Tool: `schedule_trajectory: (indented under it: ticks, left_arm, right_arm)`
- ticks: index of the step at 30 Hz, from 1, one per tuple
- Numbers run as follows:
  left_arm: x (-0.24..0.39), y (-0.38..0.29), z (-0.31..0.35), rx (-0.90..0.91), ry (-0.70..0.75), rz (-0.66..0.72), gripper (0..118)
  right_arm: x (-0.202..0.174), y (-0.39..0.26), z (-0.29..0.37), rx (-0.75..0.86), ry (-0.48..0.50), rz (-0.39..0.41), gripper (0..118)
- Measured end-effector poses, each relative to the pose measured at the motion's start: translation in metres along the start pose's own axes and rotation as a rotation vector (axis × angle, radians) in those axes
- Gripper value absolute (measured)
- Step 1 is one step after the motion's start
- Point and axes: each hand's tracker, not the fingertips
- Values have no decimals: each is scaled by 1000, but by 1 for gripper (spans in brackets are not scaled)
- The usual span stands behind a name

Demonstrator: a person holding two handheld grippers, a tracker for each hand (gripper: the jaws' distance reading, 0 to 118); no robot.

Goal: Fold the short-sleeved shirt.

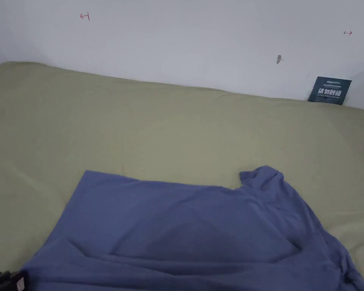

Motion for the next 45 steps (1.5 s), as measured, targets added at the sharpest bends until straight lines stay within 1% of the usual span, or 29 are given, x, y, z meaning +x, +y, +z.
schedule_trajectory:
  ticks: [3,5,8,10,13,14,15,16,17,18,19,21,25,26,27,28,29,30,31,32,35,38,39,40,41,42,43,44,45]
  left_arm:
    - [-5,-21,5,-51,18,0,2]
    - [-10,-36,6,-79,28,32,2]
    - [-16,-53,3,-113,38,76,2]
    - [-22,-63,-4,-123,41,70,2]
    - [-24,-67,-3,-107,31,76,3]
    - [-24,-65,1,-106,28,77,10]
    - [-22,-63,4,-109,34,73,25]
    - [-17,-59,13,-108,73,63,47]
    - [-14,-56,20,-98,94,48,79]
    - [-9,-55,30,-87,81,42,90]
    - [-5,-53,40,-47,81,34,90]
    - [4,-48,55,62,67,17,90]
    - [31,-33,70,206,123,-65,89]
    - [41,-30,71,227,147,-88,87]
    - [46,-26,69,240,165,-118,87]
    - [52,-24,64,266,202,-163,86]
    - [59,-23,60,301,257,-196,82]
    - [64,-18,54,296,268,-217,70]
    - [64,-12,48,289,240,-215,44]
    - [64,-5,41,277,206,-202,0]
    - [70,20,18,275,160,-181,0]
    - [74,60,-15,287,135,-190,0]
    - [73,76,-29,268,107,-186,1]
    - [72,98,-49,215,73,-186,10]
    - [68,118,-70,152,36,-194,36]
    - [67,137,-87,69,19,-196,69]
    - [66,154,-111,-4,9,-196,95]
    - [64,165,-130,-90,24,-210,102]
    - [62,170,-150,-104,34,-220,102]
  right_arm:
    - [0,-21,5,-50,-9,-11,6]
    - [2,-35,4,-88,-24,-6,6]
    - [11,-52,-4,-117,-51,-29,6]
    - [13,-61,-11,-142,-85,-22,6]
    - [12,-64,-14,-158,-85,0,6]
    - [10,-60,-11,-156,-79,3,7]
    - [9,-55,-5,-150,-70,-10,10]
    - [7,-50,2,-133,-61,-35,24]
    - [4,-44,12,-113,-62,-50,58]
    - [-1,-39,22,-80,-78,-49,83]
    - [-6,-34,34,-33,-67,-27,93]
    - [-18,-24,55,71,-37,24,92]
    - [-48,-10,73,205,-58,134,89]
    - [-55,-7,74,227,-69,168,76]
    - [-62,-6,71,246,-81,195,56]
    - [-68,-4,68,258,-108,227,28]
    - [-73,-3,64,260,-119,251,2]
    - [-76,0,62,264,-111,260,2]
    - [-78,2,55,240,-96,271,1]
    - [-81,4,51,235,-96,282,0]
    - [-87,8,40,238,-83,323,0]
    - [-89,17,26,220,-73,326,0]
    - [-88,19,22,219,-70,324,0]
    - [-88,22,17,216,-70,320,0]
    - [-87,25,13,212,-70,315,0]
    - [-86,28,10,208,-71,309,0]
    - [-83,30,6,202,-76,298,0]
    - [-80,32,4,197,-76,292,0]
    - [-78,33,2,195,-75,290,0]
